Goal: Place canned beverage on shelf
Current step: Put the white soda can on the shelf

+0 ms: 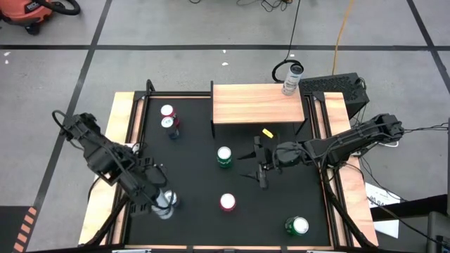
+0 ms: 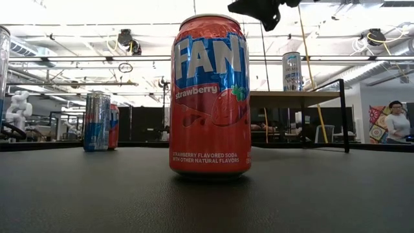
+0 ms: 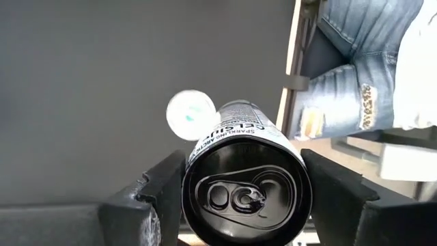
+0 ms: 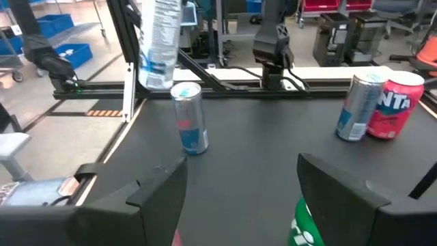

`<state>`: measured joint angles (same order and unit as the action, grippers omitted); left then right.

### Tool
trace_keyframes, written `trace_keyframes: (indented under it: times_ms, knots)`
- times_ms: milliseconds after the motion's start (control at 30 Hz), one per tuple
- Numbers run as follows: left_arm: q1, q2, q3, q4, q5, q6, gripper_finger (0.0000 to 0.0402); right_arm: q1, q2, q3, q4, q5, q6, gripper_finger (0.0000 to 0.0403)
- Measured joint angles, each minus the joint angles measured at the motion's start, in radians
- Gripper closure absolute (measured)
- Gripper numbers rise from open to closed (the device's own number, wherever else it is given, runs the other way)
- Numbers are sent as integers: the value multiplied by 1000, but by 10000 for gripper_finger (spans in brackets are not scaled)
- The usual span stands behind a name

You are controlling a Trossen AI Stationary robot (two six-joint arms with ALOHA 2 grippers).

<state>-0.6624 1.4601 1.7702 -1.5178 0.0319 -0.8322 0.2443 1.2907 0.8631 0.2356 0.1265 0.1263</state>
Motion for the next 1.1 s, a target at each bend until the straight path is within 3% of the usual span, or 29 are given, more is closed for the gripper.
trace_keyframes:
  times_ms: [367,733,933,1100]
  knots:
    - [170,0,0,18,-38,236,171,0,0,0,46,0,15,115]
    - [313,0,0,231,-289,504,171,-54,74,1,209,31,-26,51]
    - [372,21,0,345,-375,597,171,-88,156,42,244,23,-92,49]
    - [414,65,0,371,-377,663,171,-87,201,109,233,30,-199,48]
